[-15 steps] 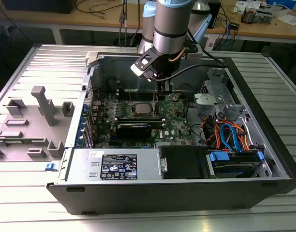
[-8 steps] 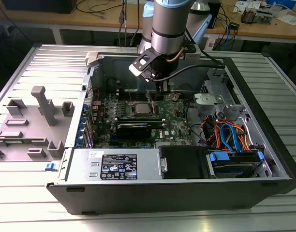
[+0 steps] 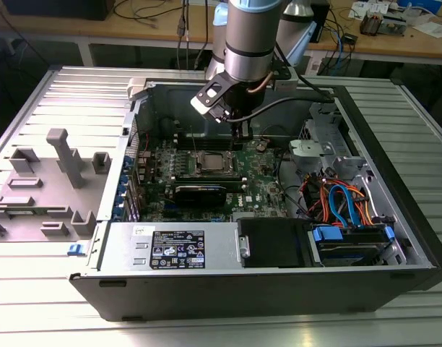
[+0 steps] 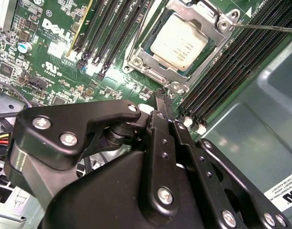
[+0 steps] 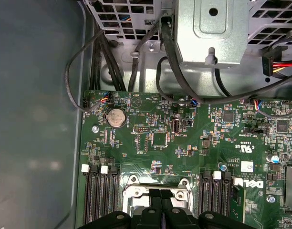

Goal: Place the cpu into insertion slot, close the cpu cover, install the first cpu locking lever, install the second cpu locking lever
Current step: 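Close the cpu cover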

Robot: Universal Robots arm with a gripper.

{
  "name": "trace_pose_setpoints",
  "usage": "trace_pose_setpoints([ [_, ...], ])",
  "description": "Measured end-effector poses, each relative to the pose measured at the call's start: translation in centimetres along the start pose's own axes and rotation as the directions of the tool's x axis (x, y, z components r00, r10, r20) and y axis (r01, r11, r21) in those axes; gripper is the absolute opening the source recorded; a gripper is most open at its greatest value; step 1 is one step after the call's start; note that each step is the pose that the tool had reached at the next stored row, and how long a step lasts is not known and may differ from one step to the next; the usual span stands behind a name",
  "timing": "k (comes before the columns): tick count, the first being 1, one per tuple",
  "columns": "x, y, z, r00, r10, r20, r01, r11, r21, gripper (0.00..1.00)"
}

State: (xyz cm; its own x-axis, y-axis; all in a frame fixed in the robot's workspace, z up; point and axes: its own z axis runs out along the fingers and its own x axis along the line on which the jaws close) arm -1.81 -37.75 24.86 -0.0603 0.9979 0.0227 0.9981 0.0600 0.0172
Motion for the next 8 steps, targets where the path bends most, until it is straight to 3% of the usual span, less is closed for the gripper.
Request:
trace_pose_setpoints([
  [8,0.01,-0.16,0.03,1.0000,0.000,-0.0002,0.000,1.0000,-0.0002,0.11],
])
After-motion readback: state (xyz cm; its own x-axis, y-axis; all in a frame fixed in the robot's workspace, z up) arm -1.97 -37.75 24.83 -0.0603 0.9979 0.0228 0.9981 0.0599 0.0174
